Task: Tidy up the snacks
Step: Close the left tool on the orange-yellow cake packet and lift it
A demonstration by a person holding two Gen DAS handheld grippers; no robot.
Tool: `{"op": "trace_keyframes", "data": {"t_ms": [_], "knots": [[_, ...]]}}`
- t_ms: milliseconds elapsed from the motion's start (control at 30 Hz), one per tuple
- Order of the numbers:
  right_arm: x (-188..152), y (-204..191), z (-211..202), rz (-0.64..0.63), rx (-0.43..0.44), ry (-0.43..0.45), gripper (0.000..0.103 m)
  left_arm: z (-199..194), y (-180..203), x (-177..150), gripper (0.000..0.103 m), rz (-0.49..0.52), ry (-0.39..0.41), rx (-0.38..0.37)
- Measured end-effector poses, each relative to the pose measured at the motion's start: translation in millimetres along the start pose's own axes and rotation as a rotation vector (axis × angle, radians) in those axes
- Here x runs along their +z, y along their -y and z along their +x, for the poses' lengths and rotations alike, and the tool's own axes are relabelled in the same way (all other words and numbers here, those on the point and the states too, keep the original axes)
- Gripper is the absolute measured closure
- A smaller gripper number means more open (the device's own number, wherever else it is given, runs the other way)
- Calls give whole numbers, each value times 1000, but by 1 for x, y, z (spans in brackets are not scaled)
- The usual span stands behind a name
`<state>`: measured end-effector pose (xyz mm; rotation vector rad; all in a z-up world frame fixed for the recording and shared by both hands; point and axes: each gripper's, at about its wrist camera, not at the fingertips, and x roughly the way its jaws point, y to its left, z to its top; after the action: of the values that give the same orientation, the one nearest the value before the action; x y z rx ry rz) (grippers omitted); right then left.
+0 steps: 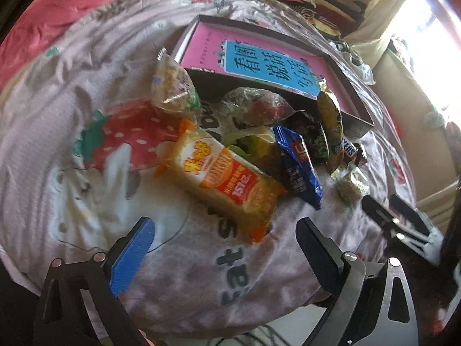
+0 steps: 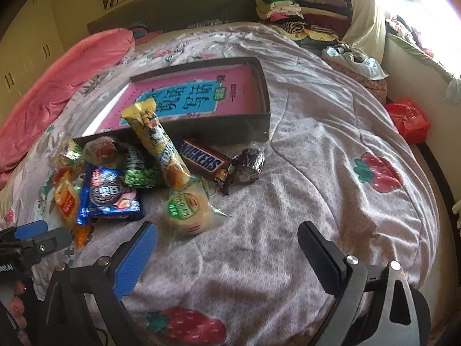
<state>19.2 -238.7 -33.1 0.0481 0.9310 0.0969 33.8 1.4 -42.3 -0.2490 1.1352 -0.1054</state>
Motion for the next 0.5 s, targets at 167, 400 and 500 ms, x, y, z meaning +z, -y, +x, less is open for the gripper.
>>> {"op": "trace_keyframes", "data": {"t_ms": [167, 400, 500], "knots": [[2, 0, 13, -15, 17, -35, 9, 14, -8, 10, 6, -103, -23, -7], [9, -15, 29, -92, 48, -48, 22, 29, -18, 21, 14, -191, -35, -20], [11, -19, 32, -111, 66, -48, 29, 33, -21, 27, 25, -227, -39, -20]]}}
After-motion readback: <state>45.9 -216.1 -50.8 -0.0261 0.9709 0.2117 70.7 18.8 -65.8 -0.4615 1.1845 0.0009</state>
